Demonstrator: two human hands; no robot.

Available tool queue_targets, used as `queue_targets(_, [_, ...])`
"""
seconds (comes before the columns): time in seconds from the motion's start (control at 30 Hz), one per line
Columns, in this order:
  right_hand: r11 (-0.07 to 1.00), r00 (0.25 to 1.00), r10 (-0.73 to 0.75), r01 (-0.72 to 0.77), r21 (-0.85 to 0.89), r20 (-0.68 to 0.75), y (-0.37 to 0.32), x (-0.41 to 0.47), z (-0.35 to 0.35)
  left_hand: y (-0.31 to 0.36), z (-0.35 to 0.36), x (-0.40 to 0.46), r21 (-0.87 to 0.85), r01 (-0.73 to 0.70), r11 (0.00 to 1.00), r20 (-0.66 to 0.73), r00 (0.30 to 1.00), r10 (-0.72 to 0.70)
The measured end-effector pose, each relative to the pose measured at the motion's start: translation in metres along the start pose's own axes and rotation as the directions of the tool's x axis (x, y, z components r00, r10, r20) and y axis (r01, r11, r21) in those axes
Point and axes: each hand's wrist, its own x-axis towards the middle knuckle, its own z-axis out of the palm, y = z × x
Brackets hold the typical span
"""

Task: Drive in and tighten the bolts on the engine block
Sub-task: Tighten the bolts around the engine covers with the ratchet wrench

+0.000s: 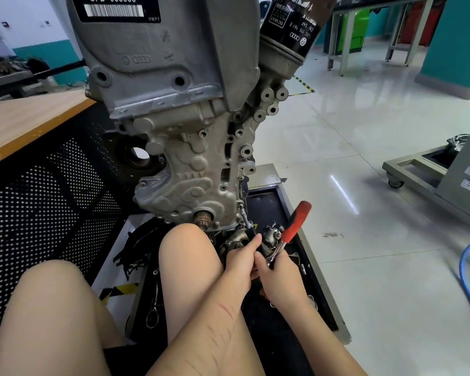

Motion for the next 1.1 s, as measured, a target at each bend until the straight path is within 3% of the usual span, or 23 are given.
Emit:
queue_targets(0.13, [0.926, 0.981, 0.164, -0.191, 0.326, 0.108, -0.004, 0.001, -0.003, 0.001, 0.002, -0.003, -0.013, -0.020, 1.000, -0.032, 0.999, 0.019])
queue_targets(0.23, [0.752, 0.934, 0.280, -0.356, 0.554, 0.220, -0.007, 0.000, -0.005, 0.002, 0.002, -0.003, 0.043, 0.030, 0.999, -0.052, 0.998, -0.028])
queue_targets(0.37, [0.435, 0.843, 0.355, -0.532, 0.727, 0.405, -0.011, -0.001, -0.009, 0.002, 0.002, -0.001, 0.093, 0.091, 0.992, -0.038, 0.995, -0.088])
queue_targets(0.47, [0.346, 0.822, 0.357, -0.558, 0.754, 0.445, -0.010, -0.001, -0.010, 0.000, 0.001, 0.000, 0.098, 0.090, 0.991, -0.039, 0.995, -0.086])
queue_targets(0.77, [0.491, 0.860, 0.374, -0.500, 0.713, 0.346, -0.009, -0.001, -0.005, 0.000, 0.003, -0.002, 0.050, 0.043, 0.998, -0.052, 0.998, -0.040])
queue_targets(1.0, [0.749, 0.939, 0.301, -0.342, 0.567, 0.169, -0.007, -0.003, -0.005, 0.001, 0.002, -0.001, 0.017, 0.036, 0.999, -0.056, 0.998, -0.035])
queue_targets(1.1, [0.919, 0.984, 0.175, -0.177, 0.351, 0.039, -0.006, -0.002, -0.001, 0.001, 0.003, -0.003, 0.011, 0.007, 1.000, -0.042, 0.999, -0.007])
